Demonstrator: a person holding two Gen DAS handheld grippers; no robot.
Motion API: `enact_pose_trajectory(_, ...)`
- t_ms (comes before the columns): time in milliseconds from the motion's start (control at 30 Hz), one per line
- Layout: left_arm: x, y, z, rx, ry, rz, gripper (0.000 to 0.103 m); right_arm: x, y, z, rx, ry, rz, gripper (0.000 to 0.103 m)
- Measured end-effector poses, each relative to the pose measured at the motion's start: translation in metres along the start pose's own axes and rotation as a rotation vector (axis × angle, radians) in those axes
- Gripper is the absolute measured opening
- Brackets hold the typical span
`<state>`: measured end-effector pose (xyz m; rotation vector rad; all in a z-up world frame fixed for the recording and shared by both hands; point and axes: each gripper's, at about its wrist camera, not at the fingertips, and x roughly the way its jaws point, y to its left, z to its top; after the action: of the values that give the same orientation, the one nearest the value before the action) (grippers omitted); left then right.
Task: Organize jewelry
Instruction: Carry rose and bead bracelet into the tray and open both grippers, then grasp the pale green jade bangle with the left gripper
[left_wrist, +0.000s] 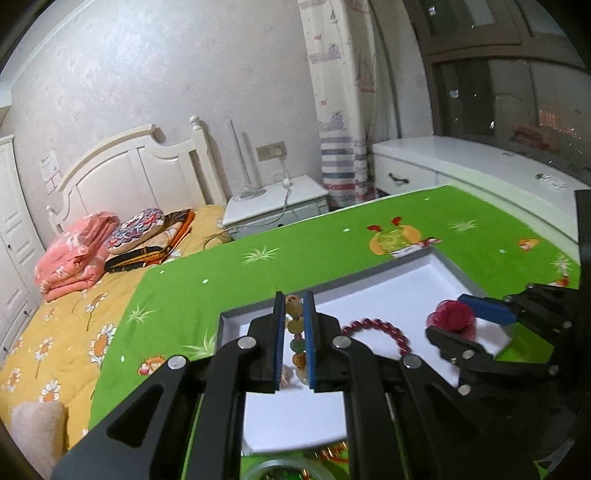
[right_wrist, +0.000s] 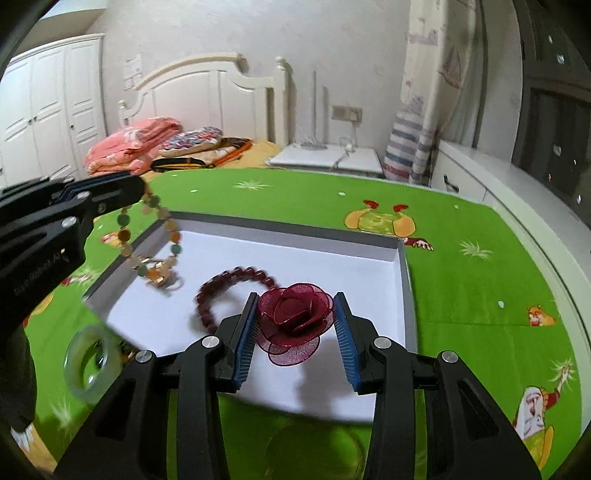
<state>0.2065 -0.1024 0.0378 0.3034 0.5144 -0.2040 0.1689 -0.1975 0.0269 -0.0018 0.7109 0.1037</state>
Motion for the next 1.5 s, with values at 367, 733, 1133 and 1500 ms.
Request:
enact_pose_trajectory(367,0.061,0.012,0.014,-0.040,0.130,0.043,0.009,0.038,-0.014,0.018,0.031,0.073,-0.067,0.039)
enact_pose_trajectory(733,0.060,0.014,0.009,-0.045,0.119,0.097,0.058,0.033,-0.018,0.029,0.046,0.048,-0.071,0.053)
enact_pose_trajectory(1133,-0.011,0.038,-0.041,-0.037,0.053,0.131,0.092,-0.033,0.000,-0.013,-0.004,-0.055,0.000,0.053)
enact_pose_trajectory(1500,-0.057,0.075,-0.124,-0.094,0.052,0.179,0.093,-0.068,0.006,-0.070,0.006,-0.072,0.016,0.053)
